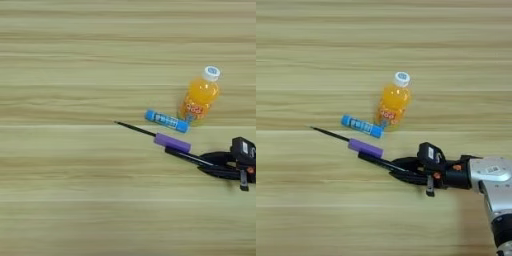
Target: Move the objects on the table
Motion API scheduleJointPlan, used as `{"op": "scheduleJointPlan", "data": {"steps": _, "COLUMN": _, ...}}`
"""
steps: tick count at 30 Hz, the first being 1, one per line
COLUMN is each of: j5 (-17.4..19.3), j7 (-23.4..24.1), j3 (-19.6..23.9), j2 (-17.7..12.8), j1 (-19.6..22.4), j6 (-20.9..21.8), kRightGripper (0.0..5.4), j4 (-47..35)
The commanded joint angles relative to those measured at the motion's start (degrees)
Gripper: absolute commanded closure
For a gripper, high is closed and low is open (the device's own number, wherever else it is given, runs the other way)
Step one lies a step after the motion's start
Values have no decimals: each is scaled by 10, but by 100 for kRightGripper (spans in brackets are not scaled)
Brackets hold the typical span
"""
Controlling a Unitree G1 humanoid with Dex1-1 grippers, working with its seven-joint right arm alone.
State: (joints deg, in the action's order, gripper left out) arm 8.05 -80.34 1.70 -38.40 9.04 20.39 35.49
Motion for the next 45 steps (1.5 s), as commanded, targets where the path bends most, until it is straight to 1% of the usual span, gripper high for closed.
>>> {"op": "scheduleJointPlan", "data": {"steps": 1, "j5": -10, "j7": 30, "j3": 3, "j2": -28, "j1": 31, "j6": 5, "kRightGripper": 433, "j4": -5}}
{"op": "scheduleJointPlan", "data": {"steps": 5, "j5": -9, "j7": 33, "j3": 3, "j2": -25, "j1": 33, "j6": 6, "kRightGripper": 433, "j4": -3}}
{"op": "scheduleJointPlan", "data": {"steps": 8, "j5": -1, "j7": 40, "j3": 7, "j2": -19, "j1": 41, "j6": 2, "kRightGripper": 433, "j4": -3}}
{"op": "scheduleJointPlan", "data": {"steps": 22, "j5": -1, "j7": 72, "j3": 7, "j2": -9, "j1": 60, "j6": 9, "kRightGripper": 433, "j4": 11}}
{"op": "scheduleJointPlan", "data": {"steps": 34, "j5": -1, "j7": 72, "j3": 4, "j2": -9, "j1": 64, "j6": 13, "kRightGripper": 433, "j4": 16}}
{"op": "scheduleJointPlan", "data": {"steps": 35, "j5": -1, "j7": 72, "j3": 4, "j2": -9, "j1": 64, "j6": 13, "kRightGripper": 404, "j4": 16}}
{"op": "scheduleJointPlan", "data": {"steps": 37, "j5": -2, "j7": 74, "j3": 3, "j2": -9, "j1": 66, "j6": 14, "kRightGripper": 378, "j4": 19}}
{"op": "scheduleJointPlan", "data": {"steps": 45, "j5": -6, "j7": 74, "j3": 1, "j2": -11, "j1": 71, "j6": 18, "kRightGripper": 297, "j4": 28}}
